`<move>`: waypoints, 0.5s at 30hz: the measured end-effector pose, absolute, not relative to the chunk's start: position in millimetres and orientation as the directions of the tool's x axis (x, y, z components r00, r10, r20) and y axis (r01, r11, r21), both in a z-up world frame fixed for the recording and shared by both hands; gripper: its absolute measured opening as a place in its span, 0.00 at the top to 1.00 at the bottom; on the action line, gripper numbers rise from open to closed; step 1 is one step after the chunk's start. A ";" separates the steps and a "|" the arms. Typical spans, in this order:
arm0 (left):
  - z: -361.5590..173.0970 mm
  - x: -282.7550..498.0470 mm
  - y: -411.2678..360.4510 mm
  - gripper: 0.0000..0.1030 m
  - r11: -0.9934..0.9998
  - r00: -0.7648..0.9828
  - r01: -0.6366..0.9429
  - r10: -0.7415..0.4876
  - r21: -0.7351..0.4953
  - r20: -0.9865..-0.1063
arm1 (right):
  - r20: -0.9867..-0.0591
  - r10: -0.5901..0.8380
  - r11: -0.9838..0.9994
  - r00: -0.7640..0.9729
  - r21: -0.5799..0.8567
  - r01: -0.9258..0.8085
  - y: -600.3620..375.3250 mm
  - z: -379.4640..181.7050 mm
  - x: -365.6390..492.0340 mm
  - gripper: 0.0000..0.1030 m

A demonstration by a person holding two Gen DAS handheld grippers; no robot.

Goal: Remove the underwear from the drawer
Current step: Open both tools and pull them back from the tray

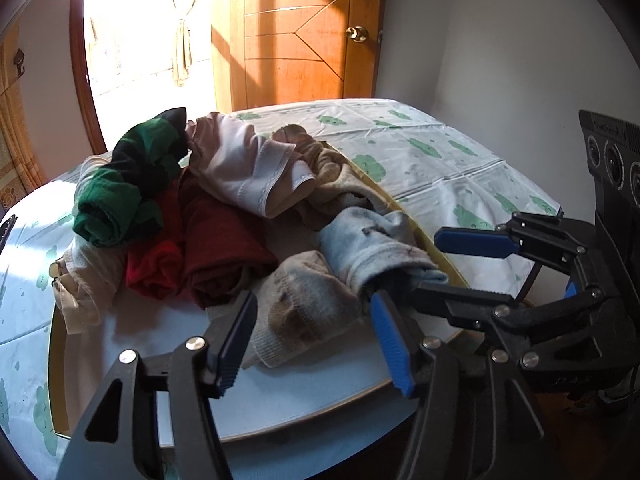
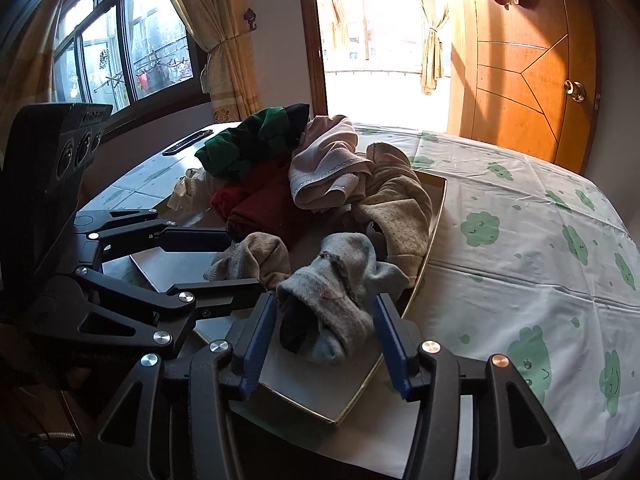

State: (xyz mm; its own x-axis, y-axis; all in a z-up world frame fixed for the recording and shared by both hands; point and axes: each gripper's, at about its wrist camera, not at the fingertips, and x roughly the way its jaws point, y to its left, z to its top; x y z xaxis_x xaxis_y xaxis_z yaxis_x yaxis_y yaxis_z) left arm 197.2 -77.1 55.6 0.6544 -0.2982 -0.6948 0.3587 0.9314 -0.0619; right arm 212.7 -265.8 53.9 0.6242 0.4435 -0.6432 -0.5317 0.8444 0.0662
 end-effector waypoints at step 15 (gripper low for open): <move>75.4 134.5 -51.1 0.33 0.916 0.697 0.382 -0.371 -0.120 -0.614 | -0.572 0.506 0.822 0.645 0.094 -0.562 -273.7 71.1 140.7 0.41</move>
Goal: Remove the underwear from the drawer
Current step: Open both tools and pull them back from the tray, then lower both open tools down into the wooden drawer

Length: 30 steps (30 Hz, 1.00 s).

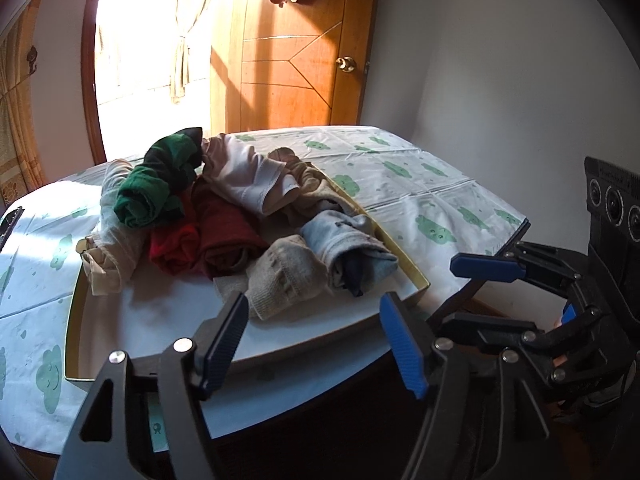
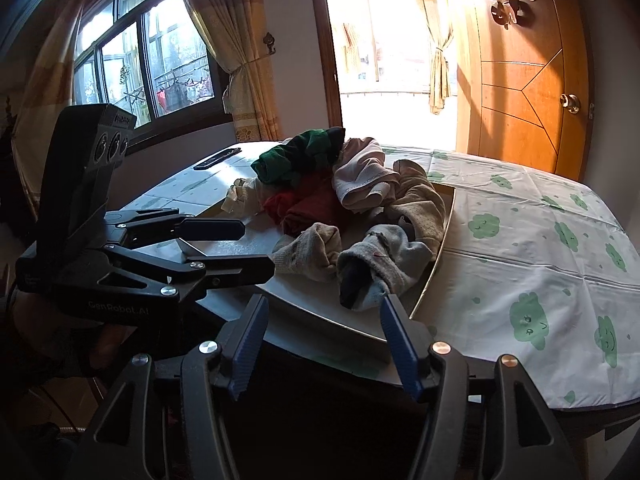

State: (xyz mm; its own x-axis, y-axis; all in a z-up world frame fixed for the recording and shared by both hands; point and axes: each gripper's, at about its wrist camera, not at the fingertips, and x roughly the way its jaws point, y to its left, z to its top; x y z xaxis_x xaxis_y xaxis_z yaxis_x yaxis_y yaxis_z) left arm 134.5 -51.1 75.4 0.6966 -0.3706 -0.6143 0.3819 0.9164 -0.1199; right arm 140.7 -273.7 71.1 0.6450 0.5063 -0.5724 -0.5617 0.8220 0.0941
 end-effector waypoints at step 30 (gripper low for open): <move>-33.6 20.2 11.1 0.31 0.918 0.524 0.396 -0.223 0.004 -0.822 | -0.847 0.482 0.651 0.222 0.177 -0.738 -231.2 -50.9 85.7 0.39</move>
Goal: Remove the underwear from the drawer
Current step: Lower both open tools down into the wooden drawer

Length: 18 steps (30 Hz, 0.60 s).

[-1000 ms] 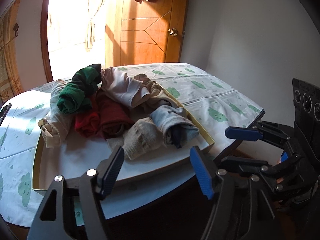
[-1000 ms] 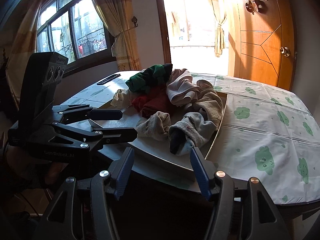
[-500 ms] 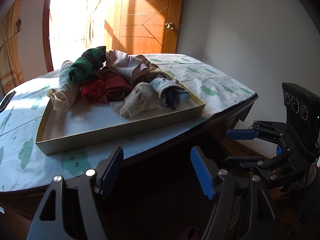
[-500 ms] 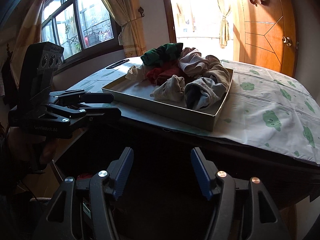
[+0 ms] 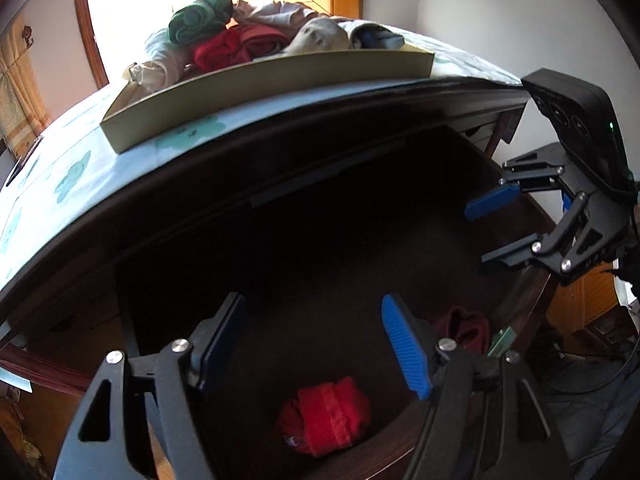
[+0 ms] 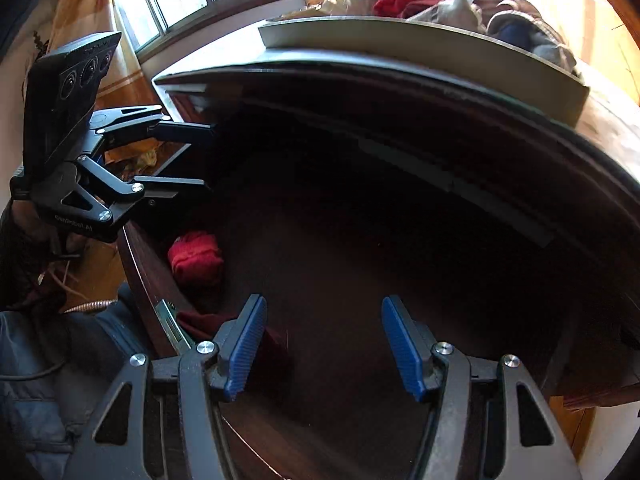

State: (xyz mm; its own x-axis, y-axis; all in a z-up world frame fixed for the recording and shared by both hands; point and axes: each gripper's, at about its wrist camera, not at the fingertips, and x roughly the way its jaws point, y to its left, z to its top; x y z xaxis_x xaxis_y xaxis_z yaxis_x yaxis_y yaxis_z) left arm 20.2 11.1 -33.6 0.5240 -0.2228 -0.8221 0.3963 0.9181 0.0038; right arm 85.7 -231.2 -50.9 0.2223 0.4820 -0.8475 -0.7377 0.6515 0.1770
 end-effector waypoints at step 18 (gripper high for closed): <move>-48.6 9.3 28.4 0.30 0.918 0.468 0.395 -0.227 -0.028 -0.854 | -0.896 0.427 0.528 -0.123 0.357 -0.770 -197.2 -88.9 95.1 0.40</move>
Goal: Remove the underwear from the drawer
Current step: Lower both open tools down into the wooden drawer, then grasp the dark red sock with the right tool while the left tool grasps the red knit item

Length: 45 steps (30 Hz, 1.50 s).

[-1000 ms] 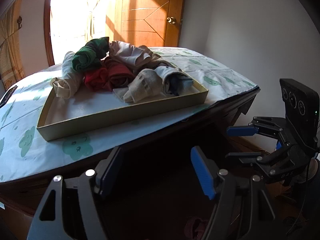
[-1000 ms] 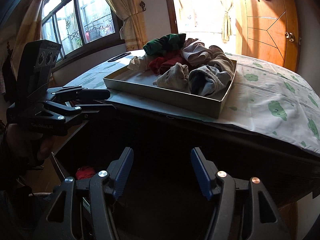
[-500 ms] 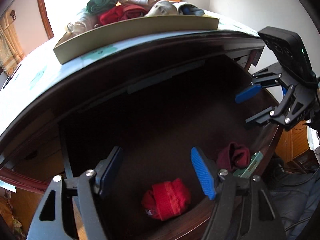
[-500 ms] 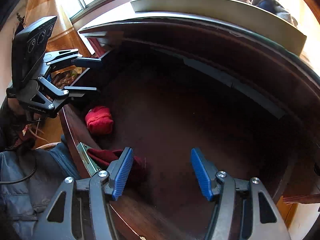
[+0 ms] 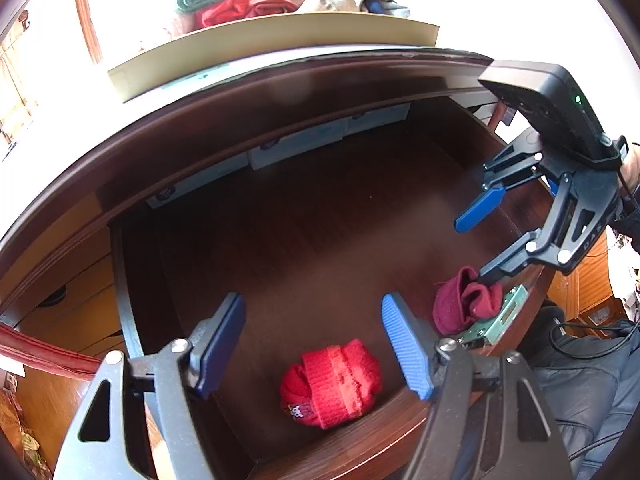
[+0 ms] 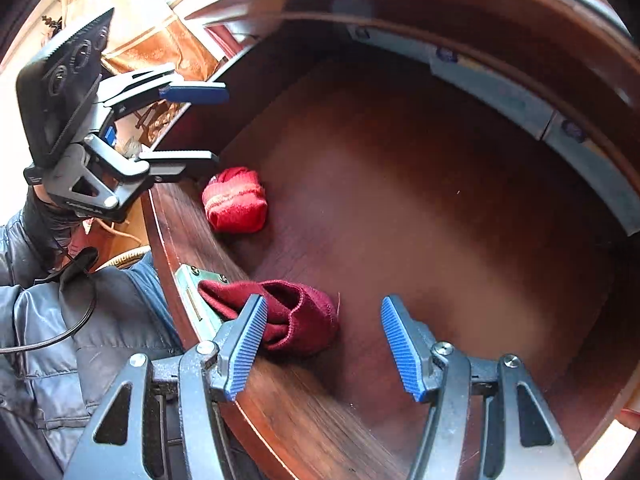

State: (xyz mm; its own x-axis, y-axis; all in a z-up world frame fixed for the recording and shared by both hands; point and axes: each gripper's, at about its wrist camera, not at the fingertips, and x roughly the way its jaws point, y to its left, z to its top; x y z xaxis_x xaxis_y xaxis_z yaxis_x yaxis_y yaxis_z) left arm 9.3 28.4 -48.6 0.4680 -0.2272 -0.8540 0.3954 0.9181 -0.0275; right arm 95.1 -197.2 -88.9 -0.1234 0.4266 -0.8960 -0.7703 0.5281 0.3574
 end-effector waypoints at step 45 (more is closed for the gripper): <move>-107.6 47.6 4.4 0.26 0.895 0.141 0.411 -0.250 -0.173 -0.958 | -0.832 0.554 0.596 0.009 0.389 -0.702 -194.7 -94.0 104.0 0.95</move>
